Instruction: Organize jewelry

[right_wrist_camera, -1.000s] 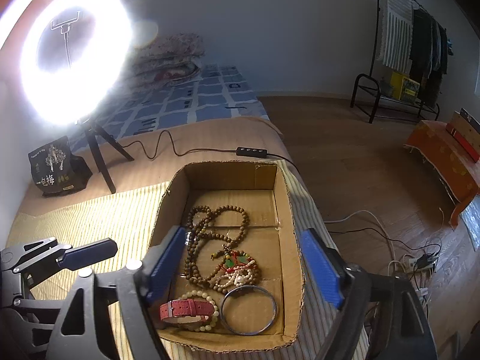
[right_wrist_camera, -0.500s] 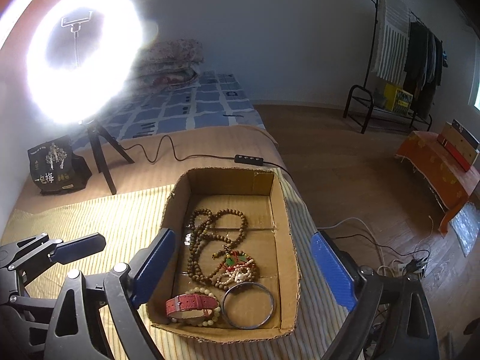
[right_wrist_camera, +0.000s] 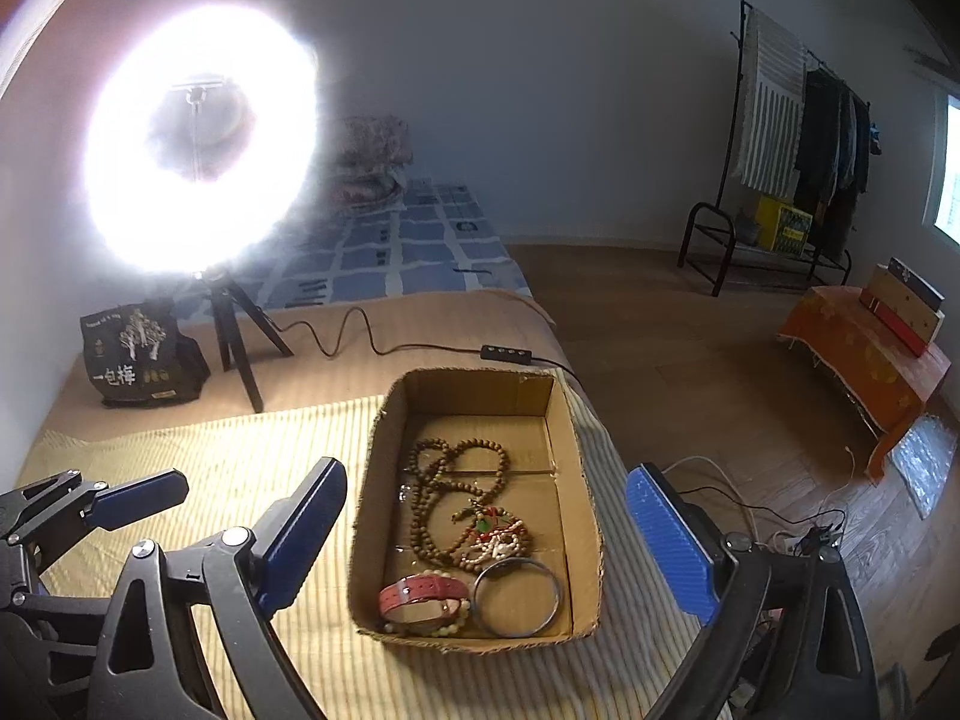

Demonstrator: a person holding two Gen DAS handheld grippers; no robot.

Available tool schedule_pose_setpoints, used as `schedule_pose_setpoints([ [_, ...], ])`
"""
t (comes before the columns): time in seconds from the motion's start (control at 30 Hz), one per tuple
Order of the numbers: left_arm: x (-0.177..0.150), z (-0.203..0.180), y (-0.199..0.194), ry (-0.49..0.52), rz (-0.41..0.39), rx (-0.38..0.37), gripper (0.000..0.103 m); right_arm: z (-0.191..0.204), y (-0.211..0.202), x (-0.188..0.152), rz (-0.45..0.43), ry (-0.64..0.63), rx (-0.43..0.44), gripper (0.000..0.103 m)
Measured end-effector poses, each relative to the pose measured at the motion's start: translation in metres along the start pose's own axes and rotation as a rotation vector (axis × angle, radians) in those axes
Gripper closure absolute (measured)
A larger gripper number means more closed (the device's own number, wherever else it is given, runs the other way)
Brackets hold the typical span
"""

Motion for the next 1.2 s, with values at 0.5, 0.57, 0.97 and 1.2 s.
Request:
schedule_pose_setpoints([
  [0.5,-0.015,0.016,-0.049,0.030,-0.098,0.035,0.031,0.027,-0.032,-0.007,-0.076,-0.035,-0.013,0.000],
  [0.57,-0.016,0.016,-0.052,0.033,-0.109,0.037,0.022,0.026,-0.032,-0.008,-0.078,-0.035,-0.016,0.000],
  [0.97,-0.021,0.008,-0.057,0.074,-0.098,0.062,0.019,0.026,-0.038,-0.011,-0.078,-0.050,-0.032,0.000],
  [1.2,-0.022,0.010,-0.064,0.072,-0.125,0.086,0.005,0.025,-0.041,-0.013,-0.079,-0.058,-0.043,0.000],
])
Point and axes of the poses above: each gripper's, at about its wrist camera, not at the fingertips, and y roughly the way its jaws point, z to its left, x to its top, the point moved 3 cm from there along y, roughly the way its jaws point, and after that the axes turned 13 degrees about x, right-handed, at the moved point
